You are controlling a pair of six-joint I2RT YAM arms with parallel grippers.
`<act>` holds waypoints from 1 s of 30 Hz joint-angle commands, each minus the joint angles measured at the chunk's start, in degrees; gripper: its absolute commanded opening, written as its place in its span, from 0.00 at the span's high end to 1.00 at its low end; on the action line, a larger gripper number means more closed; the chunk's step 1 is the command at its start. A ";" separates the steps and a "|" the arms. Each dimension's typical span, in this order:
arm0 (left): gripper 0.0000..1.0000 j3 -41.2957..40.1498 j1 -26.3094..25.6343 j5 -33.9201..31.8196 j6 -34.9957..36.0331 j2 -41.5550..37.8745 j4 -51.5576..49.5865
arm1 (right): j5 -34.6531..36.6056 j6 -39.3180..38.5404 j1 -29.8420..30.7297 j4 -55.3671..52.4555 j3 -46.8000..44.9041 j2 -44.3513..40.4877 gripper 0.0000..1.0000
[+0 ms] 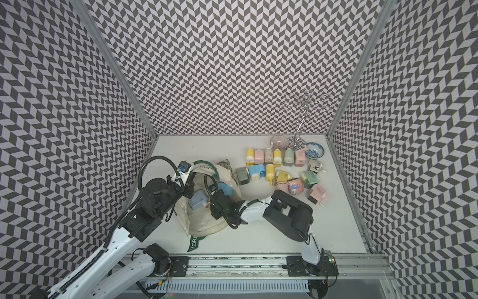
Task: Take out the pencil sharpeners from the tote bags
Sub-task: Pick up the pencil sharpener from the canvas bag.
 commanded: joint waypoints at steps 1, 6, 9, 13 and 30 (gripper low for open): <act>1.00 2.90 -0.55 0.21 0.37 -1.04 4.27 | 2.37 -0.58 0.16 0.09 0.86 2.58 0.64; 1.00 2.81 -0.64 0.19 0.35 -1.00 4.30 | 3.13 -0.64 0.20 -0.01 1.24 4.25 0.71; 1.00 2.85 -0.64 0.15 0.41 -0.89 4.25 | 3.17 -0.54 0.20 0.55 0.82 3.73 0.76; 1.00 2.81 -0.70 -0.12 0.46 -0.96 4.25 | 3.15 -0.62 0.18 1.69 0.19 2.20 0.82; 1.00 2.72 -0.90 -0.47 0.55 -0.37 4.17 | 2.52 -0.21 0.39 7.28 -9.25 -11.84 1.00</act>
